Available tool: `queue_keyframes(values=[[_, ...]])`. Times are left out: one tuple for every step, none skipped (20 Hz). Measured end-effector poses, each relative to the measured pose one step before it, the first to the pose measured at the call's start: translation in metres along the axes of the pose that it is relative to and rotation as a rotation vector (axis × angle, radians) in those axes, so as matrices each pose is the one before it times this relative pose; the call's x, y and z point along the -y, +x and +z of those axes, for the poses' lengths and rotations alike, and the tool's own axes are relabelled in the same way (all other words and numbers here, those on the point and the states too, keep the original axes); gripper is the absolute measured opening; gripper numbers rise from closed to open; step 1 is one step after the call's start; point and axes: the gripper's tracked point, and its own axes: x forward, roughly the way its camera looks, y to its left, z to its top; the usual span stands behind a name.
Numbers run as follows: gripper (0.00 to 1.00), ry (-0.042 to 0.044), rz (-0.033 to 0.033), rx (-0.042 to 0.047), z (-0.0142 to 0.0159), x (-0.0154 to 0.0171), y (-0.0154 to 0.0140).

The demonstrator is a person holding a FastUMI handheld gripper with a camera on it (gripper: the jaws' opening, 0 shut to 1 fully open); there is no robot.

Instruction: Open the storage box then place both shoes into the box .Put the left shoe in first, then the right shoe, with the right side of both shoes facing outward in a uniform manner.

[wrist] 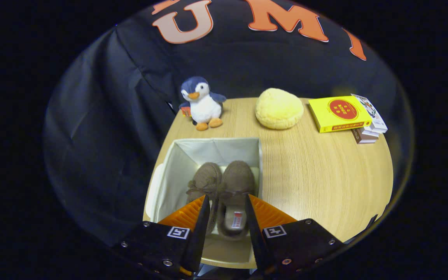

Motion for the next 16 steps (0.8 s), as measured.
queue_keyframes(values=[[0.56, -0.0082, 0.02491, 0.04194, 0.01346, 0.00202, -0.01306], [0.6, -0.00696, 0.02217, 0.04155, 0.0121, 0.00236, -0.01322], [0.62, -0.01042, 0.02084, 0.0481, 0.01439, 0.005, -0.01302], [0.66, -0.01843, 0.00853, 0.05839, 0.01329, 0.0084, -0.00957], [0.68, -0.03212, -0.01352, 0.06744, 0.01422, 0.01545, -0.00625], [0.7, -0.02623, -0.01459, 0.04604, 0.00993, 0.01641, -0.00836], [0.71, -0.0103, -0.00509, 0.0386, -0.00073, 0.00867, -0.00893], [0.72, -0.00281, 0.0017, 0.03295, 0.00202, 0.01003, -0.00616], [0.73, 0.00375, -0.00166, 0.03076, 0.00551, 0.01391, -0.00701], [0.74, 0.00505, -0.00266, 0.0352, 0.0077, 0.01367, -0.00715], [0.75, -0.00163, -0.01198, 0.03688, 0.00882, 0.01513, -0.00755], [0.77, -0.00887, -0.01302, 0.04064, 0.00887, 0.01538, -0.00804], [0.78, -0.01283, -0.01565, 0.03981, 0.01031, 0.01493, -0.00696], [0.82, -0.00776, -0.01471, 0.0392, 0.00894, 0.01471, -0.00761], [0.84, -0.00584, -0.00792, 0.03668, 0.00981, 0.01255, -0.00728], [0.86, -0.00519, -0.00942, 0.03321, 0.01151, 0.01331, -0.00514]])
